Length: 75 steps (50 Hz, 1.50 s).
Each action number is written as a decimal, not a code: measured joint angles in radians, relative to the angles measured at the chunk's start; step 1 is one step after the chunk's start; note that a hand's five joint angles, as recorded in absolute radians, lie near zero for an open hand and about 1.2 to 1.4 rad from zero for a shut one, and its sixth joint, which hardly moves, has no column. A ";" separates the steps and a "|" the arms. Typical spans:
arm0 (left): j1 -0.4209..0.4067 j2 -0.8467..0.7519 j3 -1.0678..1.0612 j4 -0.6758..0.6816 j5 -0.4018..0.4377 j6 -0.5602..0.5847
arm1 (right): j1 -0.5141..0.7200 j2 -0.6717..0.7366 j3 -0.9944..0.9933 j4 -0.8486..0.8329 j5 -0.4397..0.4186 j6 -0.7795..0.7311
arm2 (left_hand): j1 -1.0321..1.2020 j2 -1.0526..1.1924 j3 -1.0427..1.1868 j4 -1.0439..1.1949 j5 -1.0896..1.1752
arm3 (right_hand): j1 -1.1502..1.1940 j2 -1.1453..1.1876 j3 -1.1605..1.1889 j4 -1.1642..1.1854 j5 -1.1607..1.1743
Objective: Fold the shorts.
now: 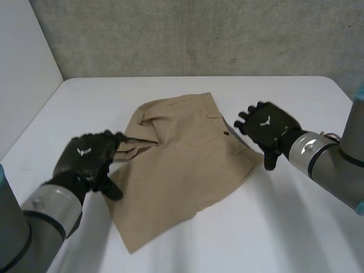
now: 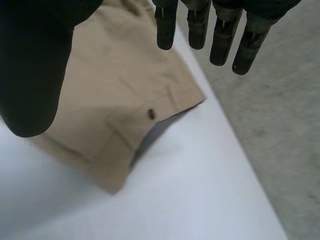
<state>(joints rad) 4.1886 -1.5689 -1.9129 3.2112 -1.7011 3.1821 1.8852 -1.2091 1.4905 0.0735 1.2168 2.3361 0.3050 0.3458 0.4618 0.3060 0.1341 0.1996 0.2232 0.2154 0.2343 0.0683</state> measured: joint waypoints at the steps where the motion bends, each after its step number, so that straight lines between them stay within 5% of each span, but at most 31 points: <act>1: 0.000 0.000 0.000 0.000 0.000 0.000 | 0.000 0.000 0.000 0.000 0.000 0.000 | 0.000 0.000 0.000 0.000 0.000 | 0.000 0.000 0.000 0.000 0.000; 17: -0.151 -0.157 -0.101 0.055 -0.165 -0.001 | -0.053 0.228 -0.013 -0.149 -0.077 -0.020 | 0.099 0.057 0.000 0.101 0.101 | 0.225 0.270 0.279 0.261 0.226; 36: -0.247 -0.237 -0.070 0.049 -0.179 -0.001 | -0.072 0.350 -0.081 -0.208 -0.113 -0.047 | 0.152 0.114 0.003 0.159 0.161 | 0.465 0.557 0.566 0.547 0.500; 49: -0.252 -0.280 -0.057 0.050 -0.188 -0.001 | -0.067 0.394 -0.135 -0.212 -0.147 -0.047 | 0.182 0.142 0.020 0.187 0.188 | 0.524 0.615 0.627 0.609 0.553; 56: -0.251 -0.291 -0.051 0.053 -0.212 -0.001 | -0.062 0.404 -0.161 -0.213 -0.146 -0.040 | 0.224 0.177 0.061 0.222 0.219 | 0.703 0.950 0.959 0.948 0.882; 75: -0.251 -0.343 -0.026 0.056 -0.253 -0.001 | -0.057 0.358 -0.131 -0.202 -0.141 0.006 | 0.301 0.253 0.134 0.295 0.286 | 0.707 0.950 0.961 0.952 0.899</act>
<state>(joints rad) 3.9375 -1.9121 -1.9393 3.2672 -1.9545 3.1816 1.8284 -0.8509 1.3599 -0.1283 1.0762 2.3419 0.6059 0.5987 0.5959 0.6011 0.4199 0.9064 1.1730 1.1764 1.1867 0.9677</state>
